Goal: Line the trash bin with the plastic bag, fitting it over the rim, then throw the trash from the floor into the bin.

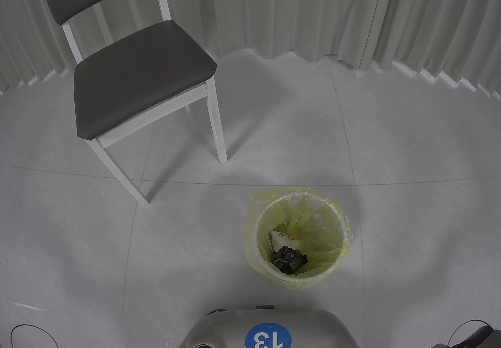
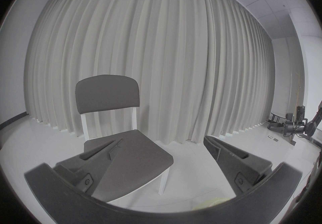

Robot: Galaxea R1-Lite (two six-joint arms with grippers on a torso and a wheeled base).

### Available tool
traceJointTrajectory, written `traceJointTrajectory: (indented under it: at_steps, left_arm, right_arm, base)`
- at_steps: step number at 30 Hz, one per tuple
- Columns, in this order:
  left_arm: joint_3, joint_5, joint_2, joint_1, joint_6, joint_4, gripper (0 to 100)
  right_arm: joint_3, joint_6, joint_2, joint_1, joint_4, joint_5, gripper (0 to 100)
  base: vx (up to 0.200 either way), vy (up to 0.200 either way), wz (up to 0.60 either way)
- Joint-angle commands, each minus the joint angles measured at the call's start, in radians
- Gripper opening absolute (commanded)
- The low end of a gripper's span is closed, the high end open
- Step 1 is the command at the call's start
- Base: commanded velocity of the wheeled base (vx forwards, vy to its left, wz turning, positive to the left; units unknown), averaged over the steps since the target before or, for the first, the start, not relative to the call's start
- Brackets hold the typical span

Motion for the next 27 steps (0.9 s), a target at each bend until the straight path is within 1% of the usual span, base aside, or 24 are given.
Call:
traceJointTrajectory:
  at_steps: [1, 7, 9, 10, 14, 15, 17, 22, 23, 27]
  left_arm:
    - [0.002, -0.004, -0.179, 0.046, -0.001, 0.139, 100]
    - [0.001, -0.002, -0.314, 0.050, -0.005, 0.297, 100]
    - [0.001, -0.002, -0.317, 0.050, -0.005, 0.300, 100]
    - [0.001, -0.001, -0.362, 0.053, -0.010, 0.343, 100]
    - [0.005, 0.006, -0.408, 0.067, -0.011, 0.389, 100]
    - [0.008, 0.006, -0.452, 0.079, -0.013, 0.441, 100]
    - [0.016, 0.004, -0.492, 0.081, -0.013, 0.479, 100]
    - [0.045, 0.007, -0.575, 0.079, -0.014, 0.539, 100]
    - [0.068, 0.010, -0.613, 0.075, -0.016, 0.561, 100]
    - [0.109, 0.012, -0.665, 0.076, -0.016, 0.587, 100]
  right_arm:
    - [-0.010, -0.006, -0.159, -0.002, 0.108, 0.000, 100]
    - [-0.018, -0.008, -0.265, -0.005, 0.185, 0.000, 100]
    - [-0.019, -0.008, -0.266, -0.005, 0.186, 0.000, 100]
    - [-0.016, -0.008, -0.306, -0.005, 0.203, 0.000, 100]
    - [-0.011, -0.008, -0.344, -0.003, 0.220, 0.000, 100]
    - [-0.010, -0.008, -0.375, -0.002, 0.234, 0.002, 100]
    - [-0.007, -0.008, -0.398, 0.000, 0.249, 0.002, 100]
    - [0.008, 0.003, -0.455, 0.002, 0.290, 0.017, 100]
    - [0.024, 0.003, -0.495, 0.002, 0.317, 0.032, 100]
    - [0.051, 0.003, -0.552, 0.002, 0.353, 0.036, 100]
  base:
    - [0.000, 0.000, 0.00]
    - [0.000, 0.000, 0.00]
    - [0.000, 0.000, 0.00]
    - [0.000, 0.000, 0.00]
    - [0.000, 0.000, 0.00]
    - [0.000, 0.000, 0.00]
    - [0.000, 0.000, 0.00]
    - [0.000, 0.000, 0.00]
    - [0.000, 0.000, 0.00]
    - [0.000, 0.000, 0.00]
